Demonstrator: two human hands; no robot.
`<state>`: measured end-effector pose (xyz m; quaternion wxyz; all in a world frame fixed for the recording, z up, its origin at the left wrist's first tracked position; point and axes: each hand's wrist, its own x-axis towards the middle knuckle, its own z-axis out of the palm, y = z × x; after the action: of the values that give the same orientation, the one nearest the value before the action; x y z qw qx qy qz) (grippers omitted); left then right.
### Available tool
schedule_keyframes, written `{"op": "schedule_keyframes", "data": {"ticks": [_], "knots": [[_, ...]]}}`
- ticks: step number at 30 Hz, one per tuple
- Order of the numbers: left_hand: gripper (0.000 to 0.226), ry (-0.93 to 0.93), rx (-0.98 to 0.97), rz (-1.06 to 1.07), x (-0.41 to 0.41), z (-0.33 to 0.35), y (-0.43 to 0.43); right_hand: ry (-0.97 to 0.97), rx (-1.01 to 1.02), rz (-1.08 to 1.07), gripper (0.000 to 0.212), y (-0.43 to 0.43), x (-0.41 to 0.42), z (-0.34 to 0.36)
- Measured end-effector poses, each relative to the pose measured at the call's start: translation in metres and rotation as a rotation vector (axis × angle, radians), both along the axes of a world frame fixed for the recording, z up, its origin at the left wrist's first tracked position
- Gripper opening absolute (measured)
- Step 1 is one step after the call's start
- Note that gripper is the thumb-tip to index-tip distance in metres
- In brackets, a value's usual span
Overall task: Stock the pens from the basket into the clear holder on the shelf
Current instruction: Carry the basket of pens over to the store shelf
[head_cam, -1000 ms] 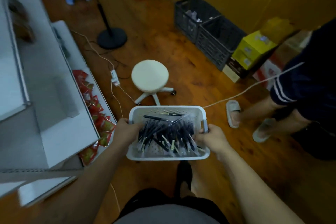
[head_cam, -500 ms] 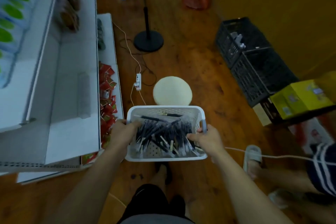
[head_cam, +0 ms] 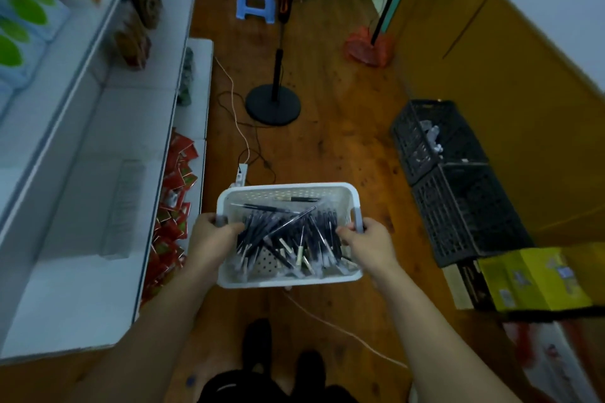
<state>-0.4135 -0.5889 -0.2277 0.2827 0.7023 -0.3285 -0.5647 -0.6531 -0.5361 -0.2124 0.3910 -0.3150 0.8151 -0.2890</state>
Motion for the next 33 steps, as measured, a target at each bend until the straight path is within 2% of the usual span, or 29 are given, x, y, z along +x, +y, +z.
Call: {"op": "schedule_keyframes", "data": {"ticks": [6, 12, 20, 25, 33], "knots": [[0.03, -0.06, -0.073, 0.047, -0.002, 0.001, -0.014, -0.07, -0.009, 0.092, 0.017, -0.046, -0.01, 0.002], [0.03, -0.159, -0.155, 0.171, -0.018, 0.015, -0.013, -0.103, 0.002, 0.235, 0.034, -0.075, -0.025, 0.008], [0.037, -0.241, -0.142, 0.278, -0.036, 0.018, -0.005, -0.08, -0.009, 0.445, 0.032, -0.102, -0.037, 0.012], [0.041, -0.27, -0.101, 0.356, -0.02, 0.01, -0.019, -0.113, 0.022, 0.458, 0.025, -0.125, -0.016, 0.01], [0.025, -0.182, -0.071, 0.47, 0.032, -0.021, -0.088, -0.082, 0.089, 0.503, 0.029, -0.209, 0.047, -0.008]]}}
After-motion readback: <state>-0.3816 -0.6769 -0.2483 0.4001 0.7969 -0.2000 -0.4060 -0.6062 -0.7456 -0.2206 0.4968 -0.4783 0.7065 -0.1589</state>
